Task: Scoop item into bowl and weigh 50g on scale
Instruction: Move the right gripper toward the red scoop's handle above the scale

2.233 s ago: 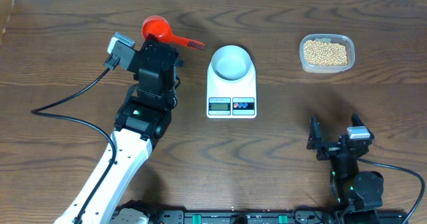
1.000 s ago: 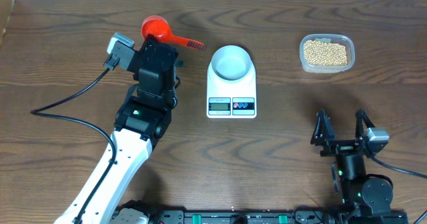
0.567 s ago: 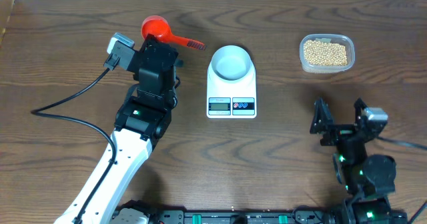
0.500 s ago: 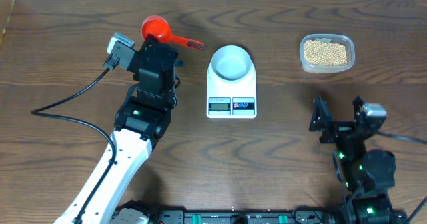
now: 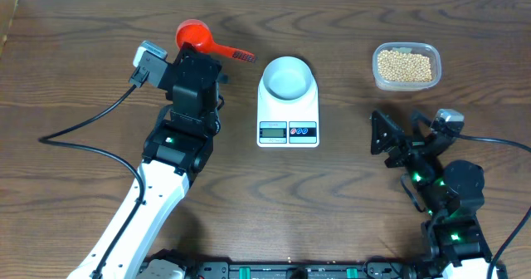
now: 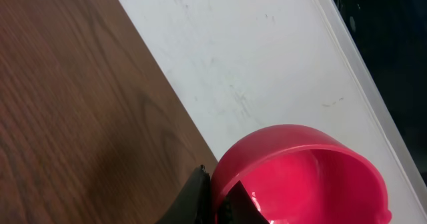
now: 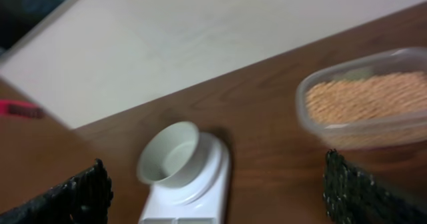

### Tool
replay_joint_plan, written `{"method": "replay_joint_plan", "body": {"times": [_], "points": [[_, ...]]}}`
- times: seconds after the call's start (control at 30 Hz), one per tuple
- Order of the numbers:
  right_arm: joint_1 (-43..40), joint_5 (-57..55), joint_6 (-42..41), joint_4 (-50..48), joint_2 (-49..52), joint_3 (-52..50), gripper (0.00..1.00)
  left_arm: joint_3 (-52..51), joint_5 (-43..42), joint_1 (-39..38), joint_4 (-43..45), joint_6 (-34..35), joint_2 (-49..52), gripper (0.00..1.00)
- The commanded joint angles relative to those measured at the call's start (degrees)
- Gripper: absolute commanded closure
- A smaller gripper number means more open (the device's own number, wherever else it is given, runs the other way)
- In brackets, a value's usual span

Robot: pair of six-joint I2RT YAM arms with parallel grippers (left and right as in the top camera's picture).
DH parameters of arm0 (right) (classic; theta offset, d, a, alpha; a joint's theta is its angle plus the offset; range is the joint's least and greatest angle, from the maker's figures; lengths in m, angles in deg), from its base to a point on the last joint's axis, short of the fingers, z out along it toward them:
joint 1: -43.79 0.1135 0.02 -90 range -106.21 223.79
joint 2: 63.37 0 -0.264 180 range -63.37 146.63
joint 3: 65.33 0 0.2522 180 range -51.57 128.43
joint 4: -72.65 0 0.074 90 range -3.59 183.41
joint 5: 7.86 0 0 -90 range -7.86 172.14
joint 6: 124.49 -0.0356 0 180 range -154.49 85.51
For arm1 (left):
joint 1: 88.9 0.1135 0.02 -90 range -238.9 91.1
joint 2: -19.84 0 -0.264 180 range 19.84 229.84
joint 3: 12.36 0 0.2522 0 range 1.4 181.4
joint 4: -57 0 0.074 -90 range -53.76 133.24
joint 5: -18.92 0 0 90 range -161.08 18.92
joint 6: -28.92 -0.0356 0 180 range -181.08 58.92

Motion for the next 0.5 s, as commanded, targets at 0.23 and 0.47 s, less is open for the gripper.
{"method": "replay_joint_plan", "body": {"times": [0.23,0.47], "points": [[0.59,2.75,-10.08,-7.67,0.24,1.46,0.01,-0.09,-3.04,-0.22,0.26,0.28,-0.9,0.93],[0.59,-8.81,-10.08,-9.81,1.09,1.46,0.01,-0.11,-8.35,-0.22,0.22,0.26,-0.9,0.93]]}}
